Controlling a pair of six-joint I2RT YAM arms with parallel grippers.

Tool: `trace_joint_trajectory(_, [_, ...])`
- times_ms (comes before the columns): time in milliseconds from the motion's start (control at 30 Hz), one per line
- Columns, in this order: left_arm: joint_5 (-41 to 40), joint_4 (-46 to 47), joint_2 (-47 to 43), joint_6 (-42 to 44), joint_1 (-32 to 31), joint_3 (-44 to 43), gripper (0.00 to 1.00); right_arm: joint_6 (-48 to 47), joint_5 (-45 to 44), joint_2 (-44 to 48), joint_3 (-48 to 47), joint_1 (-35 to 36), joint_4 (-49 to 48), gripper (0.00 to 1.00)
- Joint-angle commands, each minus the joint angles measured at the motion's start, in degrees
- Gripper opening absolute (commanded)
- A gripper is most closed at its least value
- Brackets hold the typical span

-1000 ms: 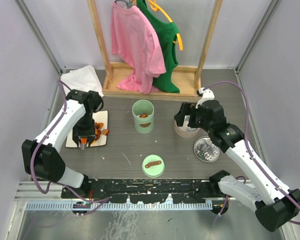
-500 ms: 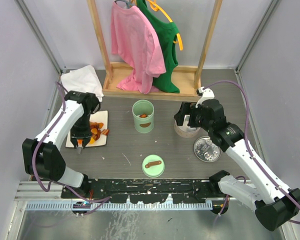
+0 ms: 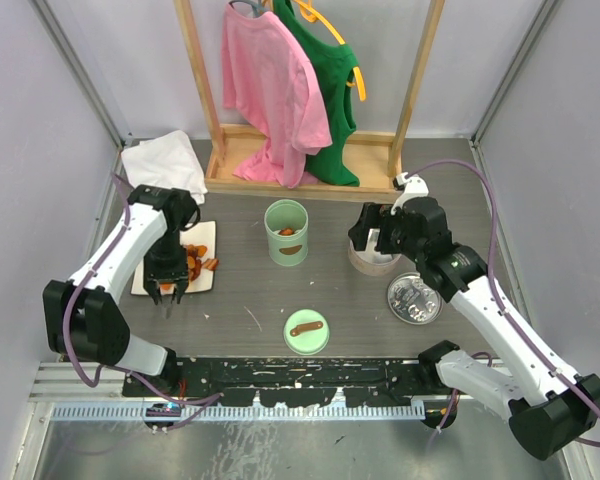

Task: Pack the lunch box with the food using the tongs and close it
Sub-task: Pick up the fake food from the plate.

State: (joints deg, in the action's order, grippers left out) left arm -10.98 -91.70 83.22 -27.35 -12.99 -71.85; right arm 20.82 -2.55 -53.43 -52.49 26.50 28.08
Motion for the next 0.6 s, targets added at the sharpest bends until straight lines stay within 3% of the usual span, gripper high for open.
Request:
trace_joint_trajectory(0, [3.2, 0.3, -2.1, 1.5, 0.3, 1.1, 0.46, -0.2, -0.4, -0.5, -3.0, -0.1, -1.6, 1.0])
trace_joint_trajectory(300, [1.6, 1.5, -1.1, 1.3, 0.7, 2.7, 0.47, 0.2, -0.2, -0.6, -2.4, -0.2, -2.0, 1.0])
trace_joint_trajectory(567, [-1.8, 0.4, 0.2, 0.0, 0.9, 2.2, 0.34, -0.3, -0.5, -0.8, -2.8, -0.2, -2.0, 1.0])
